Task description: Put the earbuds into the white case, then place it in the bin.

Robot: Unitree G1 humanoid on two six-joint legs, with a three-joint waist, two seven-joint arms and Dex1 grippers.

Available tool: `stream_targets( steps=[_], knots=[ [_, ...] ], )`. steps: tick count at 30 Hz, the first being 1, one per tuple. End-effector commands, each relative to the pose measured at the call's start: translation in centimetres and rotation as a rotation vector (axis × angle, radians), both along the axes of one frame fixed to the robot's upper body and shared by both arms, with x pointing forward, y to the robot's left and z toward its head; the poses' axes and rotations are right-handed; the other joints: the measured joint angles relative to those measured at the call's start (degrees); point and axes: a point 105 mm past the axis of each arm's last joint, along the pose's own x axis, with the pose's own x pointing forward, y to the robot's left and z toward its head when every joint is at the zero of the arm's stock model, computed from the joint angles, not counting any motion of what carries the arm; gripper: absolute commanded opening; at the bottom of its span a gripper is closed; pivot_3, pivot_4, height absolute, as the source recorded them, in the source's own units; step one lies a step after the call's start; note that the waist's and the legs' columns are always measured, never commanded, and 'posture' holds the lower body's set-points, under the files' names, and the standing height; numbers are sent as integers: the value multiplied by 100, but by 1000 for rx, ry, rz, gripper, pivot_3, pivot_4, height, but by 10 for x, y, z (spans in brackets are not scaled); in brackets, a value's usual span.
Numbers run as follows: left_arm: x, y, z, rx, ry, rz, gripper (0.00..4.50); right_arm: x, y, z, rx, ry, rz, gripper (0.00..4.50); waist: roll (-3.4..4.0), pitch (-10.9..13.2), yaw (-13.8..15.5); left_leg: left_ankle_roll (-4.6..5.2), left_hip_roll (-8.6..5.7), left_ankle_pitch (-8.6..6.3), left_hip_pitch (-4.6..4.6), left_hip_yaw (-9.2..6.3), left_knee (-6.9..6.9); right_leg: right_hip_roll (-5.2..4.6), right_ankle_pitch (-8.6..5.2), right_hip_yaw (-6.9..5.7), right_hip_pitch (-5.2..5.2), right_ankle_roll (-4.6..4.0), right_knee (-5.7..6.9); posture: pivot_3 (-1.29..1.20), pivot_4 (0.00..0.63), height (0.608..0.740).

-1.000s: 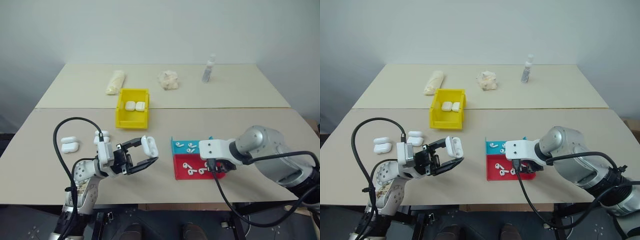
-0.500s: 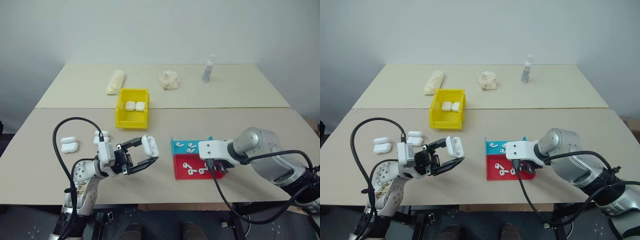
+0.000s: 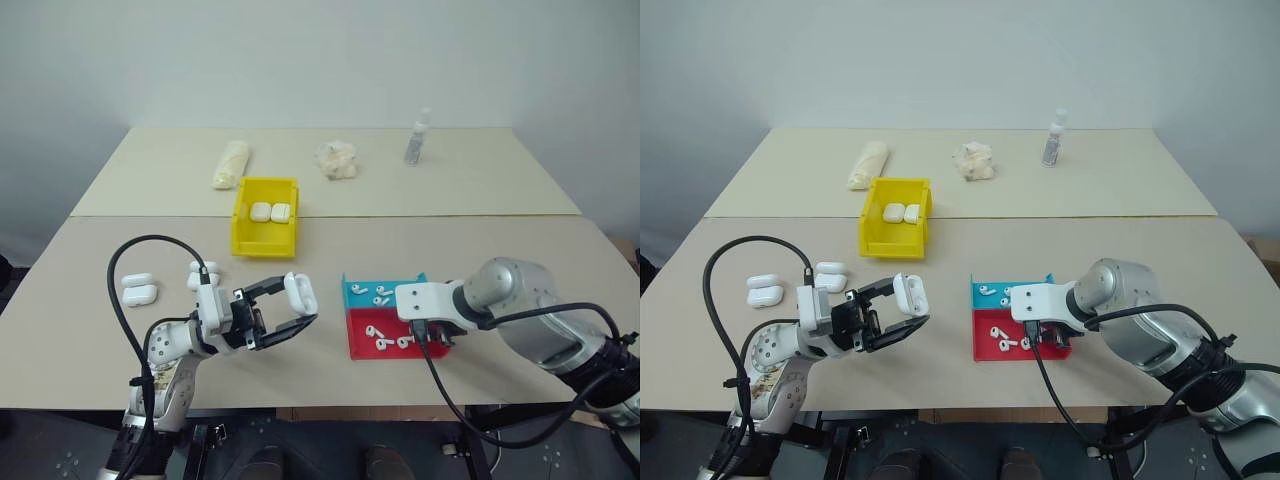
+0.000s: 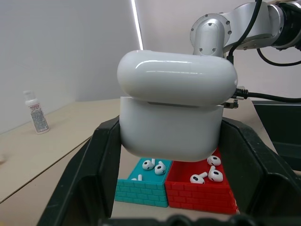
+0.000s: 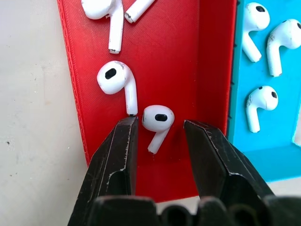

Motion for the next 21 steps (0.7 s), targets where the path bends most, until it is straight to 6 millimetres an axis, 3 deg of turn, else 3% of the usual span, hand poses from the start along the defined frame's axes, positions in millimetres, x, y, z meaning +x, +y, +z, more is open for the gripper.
stream_targets(
  steps=[1, 21],
  knots=[
    [-4, -1, 6, 0, -32, -3, 2790, 2, 1, 3, -8, -26, 14, 1938, 0, 0, -1, 0, 0, 0, 0, 0, 0, 0, 0, 0, 0, 0, 0, 0, 150, 740],
    [-3, 0, 4, 12, -26, 10, 2790, 0, 1, -1, 0, -8, 16, 1938, 0, -1, -1, 0, 0, 0, 3, 0, 0, 0, 0, 0, 3, 0, 0, 0, 150, 740]
  ],
)
